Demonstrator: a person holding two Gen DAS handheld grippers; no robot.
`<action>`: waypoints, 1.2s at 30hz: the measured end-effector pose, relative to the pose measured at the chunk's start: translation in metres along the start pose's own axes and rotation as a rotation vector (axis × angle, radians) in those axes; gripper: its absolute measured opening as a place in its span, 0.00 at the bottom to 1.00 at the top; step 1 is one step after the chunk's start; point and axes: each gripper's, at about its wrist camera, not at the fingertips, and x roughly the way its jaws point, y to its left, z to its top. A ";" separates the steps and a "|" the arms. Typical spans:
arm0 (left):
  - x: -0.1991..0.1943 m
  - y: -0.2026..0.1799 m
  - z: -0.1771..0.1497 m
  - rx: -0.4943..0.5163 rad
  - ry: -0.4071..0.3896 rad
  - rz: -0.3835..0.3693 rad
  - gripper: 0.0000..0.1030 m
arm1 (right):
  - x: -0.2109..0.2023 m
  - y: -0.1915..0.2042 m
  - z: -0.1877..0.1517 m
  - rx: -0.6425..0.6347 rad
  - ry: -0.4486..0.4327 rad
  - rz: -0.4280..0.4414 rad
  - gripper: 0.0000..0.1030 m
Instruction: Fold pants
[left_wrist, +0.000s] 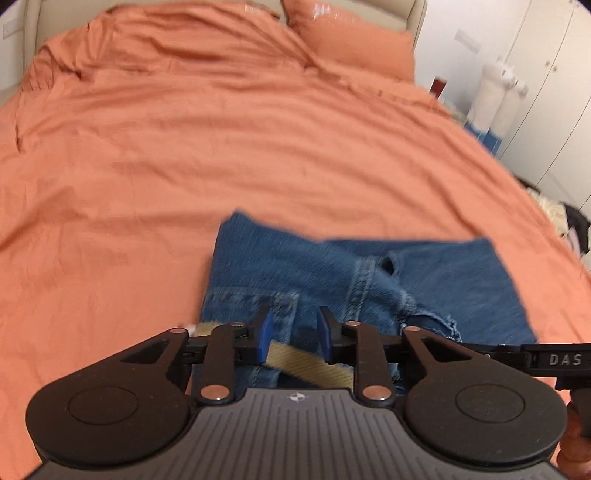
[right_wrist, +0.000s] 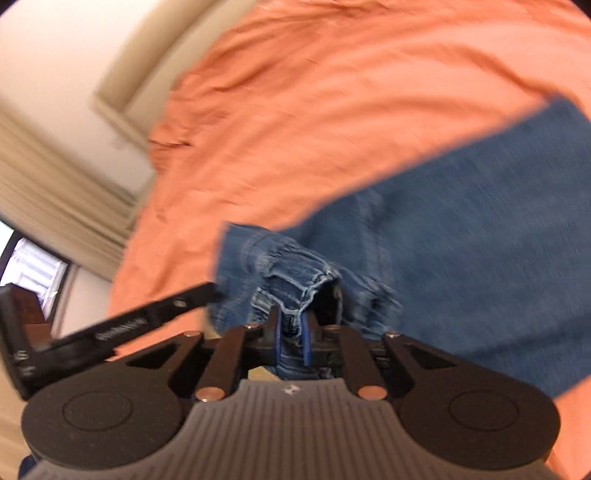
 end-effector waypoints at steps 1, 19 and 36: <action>0.007 0.001 -0.003 -0.002 0.019 0.009 0.26 | 0.006 -0.007 -0.001 0.016 0.005 -0.014 0.06; 0.044 0.012 -0.010 -0.007 0.107 0.035 0.25 | 0.067 -0.041 0.015 0.184 0.018 0.081 0.23; -0.048 -0.004 0.030 -0.075 -0.134 -0.008 0.25 | -0.063 0.127 0.112 -0.361 -0.136 -0.037 0.12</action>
